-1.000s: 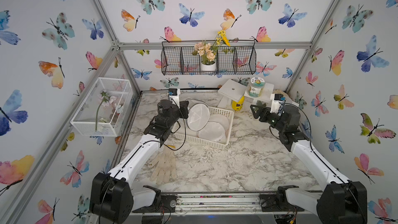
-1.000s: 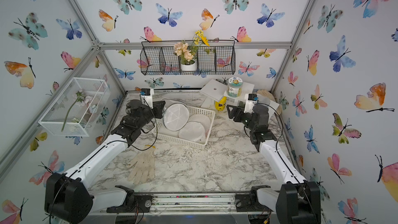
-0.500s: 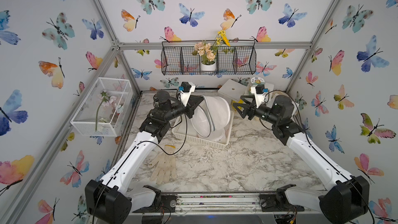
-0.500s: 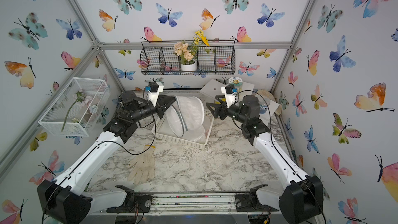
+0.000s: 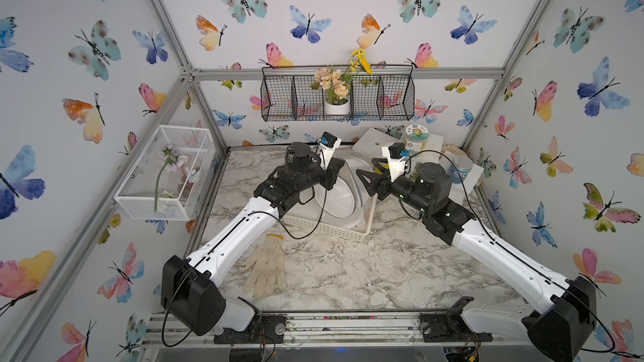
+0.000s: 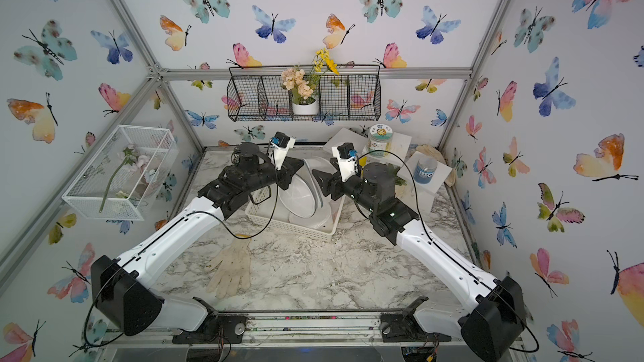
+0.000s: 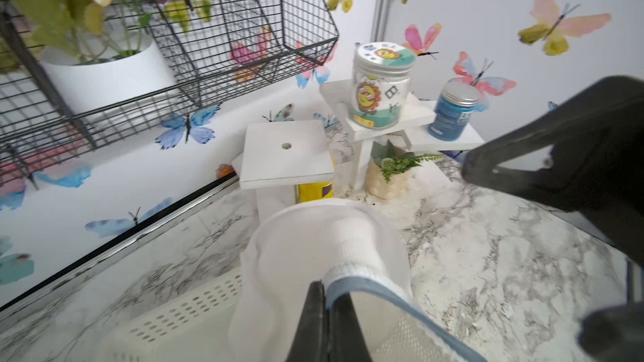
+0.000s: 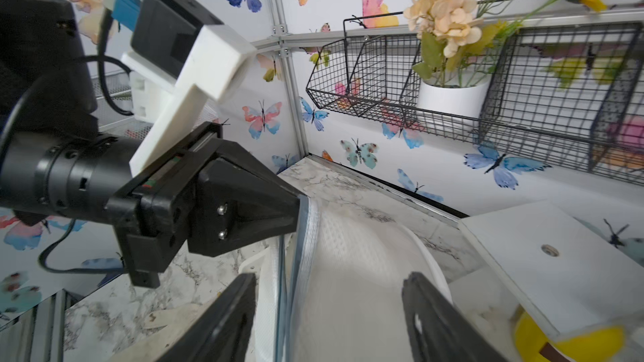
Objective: Turn the laundry bag inside out
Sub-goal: Pick up the laundry bag and place it in the bin, then turn over the laundry bag.
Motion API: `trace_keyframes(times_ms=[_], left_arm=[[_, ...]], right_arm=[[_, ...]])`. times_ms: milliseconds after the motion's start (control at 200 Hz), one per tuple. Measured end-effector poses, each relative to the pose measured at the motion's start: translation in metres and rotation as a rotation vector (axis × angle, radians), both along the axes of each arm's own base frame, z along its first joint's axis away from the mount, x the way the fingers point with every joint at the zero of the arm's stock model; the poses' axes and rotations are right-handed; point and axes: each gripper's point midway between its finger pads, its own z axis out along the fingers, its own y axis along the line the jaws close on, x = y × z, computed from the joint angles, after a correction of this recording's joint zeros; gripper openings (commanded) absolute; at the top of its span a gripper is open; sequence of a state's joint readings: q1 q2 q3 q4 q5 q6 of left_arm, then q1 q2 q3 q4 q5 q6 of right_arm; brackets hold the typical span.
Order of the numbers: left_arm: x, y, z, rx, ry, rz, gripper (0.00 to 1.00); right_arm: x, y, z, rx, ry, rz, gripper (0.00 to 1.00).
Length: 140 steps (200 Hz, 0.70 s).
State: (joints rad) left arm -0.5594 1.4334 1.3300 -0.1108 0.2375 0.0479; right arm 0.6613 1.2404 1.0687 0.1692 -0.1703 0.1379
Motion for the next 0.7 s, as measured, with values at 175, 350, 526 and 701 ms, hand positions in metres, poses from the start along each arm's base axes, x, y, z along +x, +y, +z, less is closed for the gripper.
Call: trace_keyframes(times_ms=[175,350,526,701], left_arm=[[0.008,0.008,-0.003,-0.002,0.015,0.068,0.00],[0.009,0.007,-0.003,-0.002,0.013,0.067,0.00],[0.005,0.004,-0.003,0.011,0.003,0.033,0.00],[-0.001,-0.002,-0.005,0.029,-0.008,-0.024,0.00]], right_arm=[[0.000,0.013,-0.019,-0.028,0.053,-0.002,0.71],[0.018,0.025,-0.054,-0.083,0.120,-0.040,0.70],[0.033,0.023,-0.065,-0.121,0.118,-0.102,0.69],[0.041,0.016,-0.055,-0.136,0.074,-0.152,0.66]])
